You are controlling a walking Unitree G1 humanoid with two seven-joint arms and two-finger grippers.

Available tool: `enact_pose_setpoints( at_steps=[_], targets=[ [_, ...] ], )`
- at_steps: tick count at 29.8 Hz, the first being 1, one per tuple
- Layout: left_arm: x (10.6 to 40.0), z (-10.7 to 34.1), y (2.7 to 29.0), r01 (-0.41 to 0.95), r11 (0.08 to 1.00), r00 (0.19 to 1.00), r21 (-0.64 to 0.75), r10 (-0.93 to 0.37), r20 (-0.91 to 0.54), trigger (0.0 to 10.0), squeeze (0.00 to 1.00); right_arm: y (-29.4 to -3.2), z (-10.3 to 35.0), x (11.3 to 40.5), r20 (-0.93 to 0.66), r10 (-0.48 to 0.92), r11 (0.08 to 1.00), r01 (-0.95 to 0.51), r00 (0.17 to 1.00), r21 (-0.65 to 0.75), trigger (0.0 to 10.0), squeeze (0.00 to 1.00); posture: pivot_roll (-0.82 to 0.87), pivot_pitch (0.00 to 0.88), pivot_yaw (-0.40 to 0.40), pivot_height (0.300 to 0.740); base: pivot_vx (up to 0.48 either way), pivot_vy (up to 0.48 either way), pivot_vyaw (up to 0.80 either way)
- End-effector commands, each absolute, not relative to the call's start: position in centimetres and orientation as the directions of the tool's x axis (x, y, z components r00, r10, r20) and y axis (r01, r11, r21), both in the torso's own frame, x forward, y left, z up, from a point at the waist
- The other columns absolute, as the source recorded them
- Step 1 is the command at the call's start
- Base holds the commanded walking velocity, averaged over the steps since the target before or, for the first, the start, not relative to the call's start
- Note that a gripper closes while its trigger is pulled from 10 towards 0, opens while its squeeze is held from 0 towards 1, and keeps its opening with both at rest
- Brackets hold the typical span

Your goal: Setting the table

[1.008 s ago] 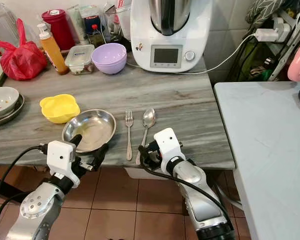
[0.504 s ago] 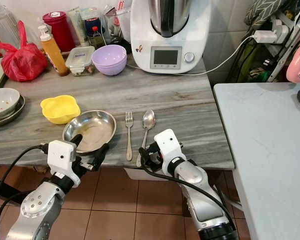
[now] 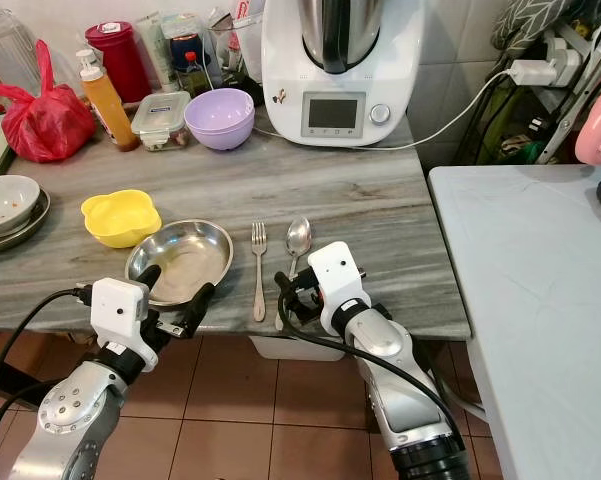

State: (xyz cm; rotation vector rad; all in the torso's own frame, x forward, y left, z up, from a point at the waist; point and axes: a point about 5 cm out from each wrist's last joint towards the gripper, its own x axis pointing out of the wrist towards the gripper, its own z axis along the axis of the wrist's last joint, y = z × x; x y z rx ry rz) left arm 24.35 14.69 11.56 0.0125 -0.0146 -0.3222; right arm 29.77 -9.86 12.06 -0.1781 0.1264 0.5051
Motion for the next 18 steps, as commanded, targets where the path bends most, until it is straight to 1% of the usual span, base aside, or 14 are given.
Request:
enact_pose_setpoints(
  at_steps=[1,4,5,6,18],
  targets=[
    [24.4,11.6,15.2,0.300,0.953,0.954,0.028,-0.301,0.011,10.0,0.00,-9.3,12.4,29.6,-0.146,0.487,0.848,-0.507,0.861,-0.155,10.0,0.16,-0.07,0.098,0.097,0.740,0.000,0.000,0.00],
    [24.4,11.5,15.2,0.300,0.953,0.954,0.027,-0.301,0.011,10.0,0.00,-9.3,12.2,29.6,-0.162,0.482,0.843,-0.506,0.861,-0.181,10.0,0.15,-0.07,0.098,0.097,0.740,0.000,0.000,0.00],
    [24.3,11.5,15.2,0.301,0.953,0.954,0.026,-0.301,0.010,10.0,0.00,-9.3,12.0,29.6,-0.177,0.473,0.836,-0.503,0.863,-0.219,10.0,0.12,-0.07,0.098,0.097,0.740,0.000,0.000,0.00],
    [24.3,11.5,15.2,0.301,0.953,0.954,0.026,-0.301,0.009,10.0,0.00,-9.3,12.0,29.6,-0.180,0.471,0.834,-0.502,0.864,-0.230,10.0,0.12,-0.07,0.098,0.097,0.740,0.000,0.000,0.00],
    [24.3,11.5,15.2,0.302,0.953,0.953,0.024,-0.302,0.008,10.0,0.00,-9.0,10.7,29.5,-0.257,0.447,0.826,-0.506,0.857,-0.249,10.0,0.03,-0.07,0.104,0.093,0.740,0.000,0.000,0.00]
  ],
)
